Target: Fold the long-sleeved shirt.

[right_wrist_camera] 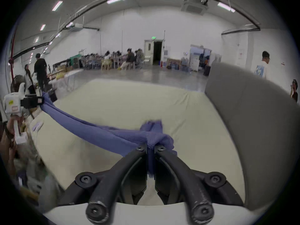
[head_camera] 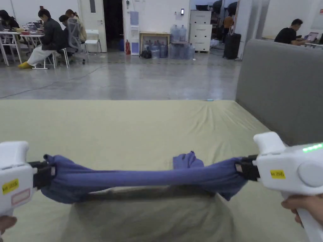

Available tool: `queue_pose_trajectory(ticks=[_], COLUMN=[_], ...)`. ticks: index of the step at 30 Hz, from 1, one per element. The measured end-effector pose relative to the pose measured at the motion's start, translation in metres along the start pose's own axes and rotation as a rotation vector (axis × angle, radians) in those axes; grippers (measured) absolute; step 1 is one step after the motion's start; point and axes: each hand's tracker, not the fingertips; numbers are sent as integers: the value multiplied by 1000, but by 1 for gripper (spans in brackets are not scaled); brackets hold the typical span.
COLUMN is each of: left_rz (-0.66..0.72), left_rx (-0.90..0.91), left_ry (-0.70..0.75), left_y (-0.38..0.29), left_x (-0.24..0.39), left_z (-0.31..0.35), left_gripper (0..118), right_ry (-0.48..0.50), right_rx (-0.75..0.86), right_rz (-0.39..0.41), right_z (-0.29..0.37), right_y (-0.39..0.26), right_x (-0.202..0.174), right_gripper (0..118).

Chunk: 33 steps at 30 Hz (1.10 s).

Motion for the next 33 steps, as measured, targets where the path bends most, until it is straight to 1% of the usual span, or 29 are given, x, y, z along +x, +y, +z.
queue_pose_trajectory(ticks=[1, 4, 6, 7, 8, 10, 12, 13, 14, 15, 16, 17, 18, 19, 20, 22, 23, 24, 25, 26, 27, 29, 30, 32, 33], left_rz=[-2, -19, -58, -67, -83, -79, -36, -3, 25, 50, 51, 58, 62, 71, 88, 96, 98, 98, 95, 79, 59, 33, 19, 30, 26], left_rx=[-40, -161, -253, -268, -302, -318, -335, -336, -335, -338, -342, -347, -351, -337, -290, -248, -213, -184, -156, -125, -118, -119, -155, -178, -180], left_ry=[3, 19, 21, 23, 25, 45, 36, 31, 31, 28, 26, 25, 13, -3, -28, -32, -24, -14, -12, -15, -15, -13, -27, -53, -57], left_y=[-23, -87, -119, -129, -140, -151, -157, -158, -157, -157, -154, -152, -148, -143, -134, -115, -105, -95, -88, -82, -80, -81, -79, -76, -73], left_x=[9, 15, 22, 24, 26, 25, 19, 16, 14, 12, 10, 6, 4, 3, 2, 1, 3, 8, 12, 17, 22, 34, 36, 40, 41], left_z=[9, 23, 19, 14, 8, -4, -10, -11, -11, -9, -5, 0, 6, 15, 25, 40, 44, 50, 54, 54, 48, 32, 21, 0, -10], left_gripper=[0, 0, 0, 0, 0, 0, 0, 0, 4, 25, 78, 108, 117, 117, 117, 116, 111, 95, 39, 0, 0, 0, 0, 0, 0], right_ry=[0, 25, 44, 35, 24, 16, 5, 12, 9, 12, 18, 33, 24, 28, 35, 42, 40, 16, -5, -29, -42, -41, -38, 13, 2], right_rx=[-30, -192, -311, -335, -378, -410, -423, -431, -445, -447, -449, -442, -410, -371, -322, -254, -219, -190, -173, -155, -138, -145, -160, -232, -237], right_rz=[-1, 19, 60, 77, 94, 128, 116, 102, 82, 70, 59, 36, 17, 6, -10, -50, -73, -97, -115, -127, -121, -130, -145, -138, -142], right_z=[2, -2, -15, -22, -41, -55, -67, -70, -71, -69, -65, -59, -49, -38, -20, -2, 4, 15, 16, 15, 13, 3, -6, -26, -39], right_y=[-26, -99, -134, -145, -155, -165, -167, -167, -167, -165, -164, -162, -157, -151, -143, -124, -116, -107, -101, -98, -96, -94, -93, -84, -73], right_x=[-6, -22, -32, -36, -30, -35, -34, -32, -30, -28, -26, -23, -20, -17, -19, -13, -10, -11, -10, -10, -10, -10, -7, -3, 0], right_gripper=[3, 3, 3, 3, 3, 3, 3, 7, 13, 32, 73, 92, 94, 94, 94, 94, 93, 89, 62, 17, 0, 0, 0, 0, 0])
